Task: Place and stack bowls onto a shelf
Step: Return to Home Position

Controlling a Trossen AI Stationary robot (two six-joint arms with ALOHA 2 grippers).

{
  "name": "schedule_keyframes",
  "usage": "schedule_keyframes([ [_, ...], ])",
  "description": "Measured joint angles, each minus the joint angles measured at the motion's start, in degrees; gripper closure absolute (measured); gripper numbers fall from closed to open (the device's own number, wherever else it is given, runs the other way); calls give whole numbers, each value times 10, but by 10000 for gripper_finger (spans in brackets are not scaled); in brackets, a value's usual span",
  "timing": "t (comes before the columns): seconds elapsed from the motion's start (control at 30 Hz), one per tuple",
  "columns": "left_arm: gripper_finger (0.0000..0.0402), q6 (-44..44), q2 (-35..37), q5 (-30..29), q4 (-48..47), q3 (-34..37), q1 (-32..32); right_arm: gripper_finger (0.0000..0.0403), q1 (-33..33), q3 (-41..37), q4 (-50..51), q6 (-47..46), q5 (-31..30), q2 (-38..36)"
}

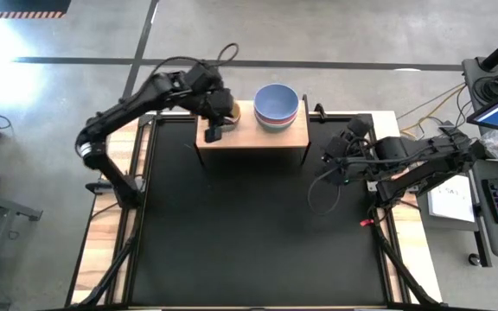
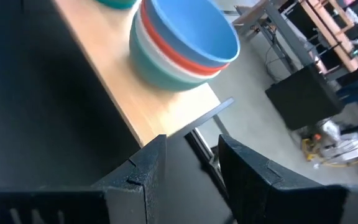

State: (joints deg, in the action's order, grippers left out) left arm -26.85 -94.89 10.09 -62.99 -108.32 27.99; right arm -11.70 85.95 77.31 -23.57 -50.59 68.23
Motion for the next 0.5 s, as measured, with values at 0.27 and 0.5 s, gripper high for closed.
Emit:
schedule_keyframes([
  [0.27,325,79,169,0,40,182,-35,266,0,-113,-66,65,17,-30],
  [0.5,325,183,345,-11,192,398,-114,266,14,-216,-247,173,138,-121],
])
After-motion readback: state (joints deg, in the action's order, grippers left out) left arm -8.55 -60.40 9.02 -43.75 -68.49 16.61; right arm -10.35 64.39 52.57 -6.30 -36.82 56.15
